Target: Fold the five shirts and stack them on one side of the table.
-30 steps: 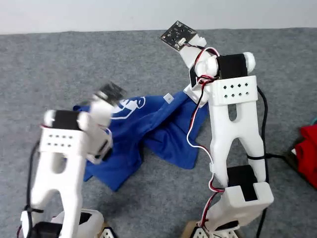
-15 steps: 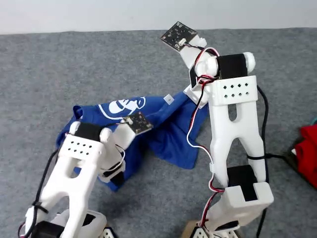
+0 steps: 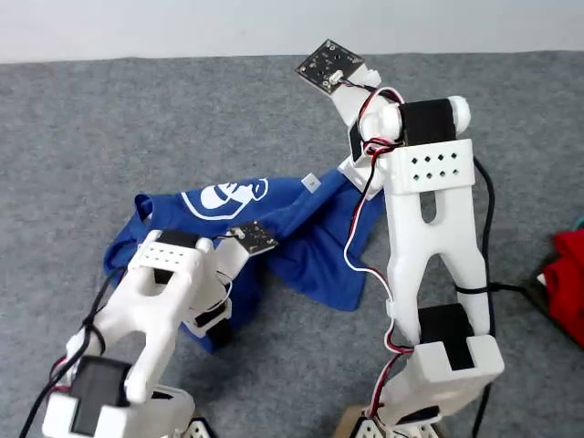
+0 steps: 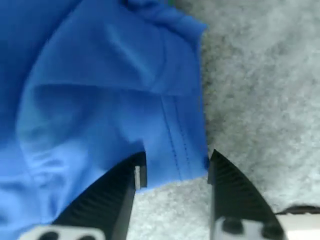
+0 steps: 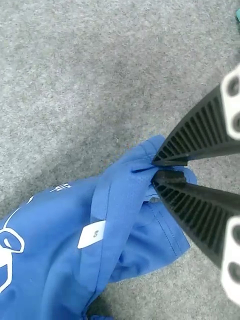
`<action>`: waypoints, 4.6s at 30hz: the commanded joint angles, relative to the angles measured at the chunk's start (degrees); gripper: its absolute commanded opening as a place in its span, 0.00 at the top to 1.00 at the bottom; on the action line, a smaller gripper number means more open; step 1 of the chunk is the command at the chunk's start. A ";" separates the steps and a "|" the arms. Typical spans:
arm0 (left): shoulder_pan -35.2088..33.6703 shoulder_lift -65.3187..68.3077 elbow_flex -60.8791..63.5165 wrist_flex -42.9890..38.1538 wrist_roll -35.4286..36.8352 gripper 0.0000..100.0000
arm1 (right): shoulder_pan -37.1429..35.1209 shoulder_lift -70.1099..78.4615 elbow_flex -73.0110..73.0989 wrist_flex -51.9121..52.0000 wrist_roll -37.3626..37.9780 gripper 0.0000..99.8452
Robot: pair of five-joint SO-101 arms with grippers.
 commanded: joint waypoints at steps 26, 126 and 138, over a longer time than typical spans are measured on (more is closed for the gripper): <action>-0.44 -13.89 -30.29 26.90 1.32 1.00 | 3.56 -12.09 -3.08 1.98 -0.70 0.99; -12.40 -40.79 2.51 -26.81 1.67 1.00 | 19.56 -70.37 84.22 -54.11 10.29 0.99; -20.48 -40.88 6.81 -7.12 1.76 1.00 | 6.55 -33.98 48.09 -23.08 -5.45 0.99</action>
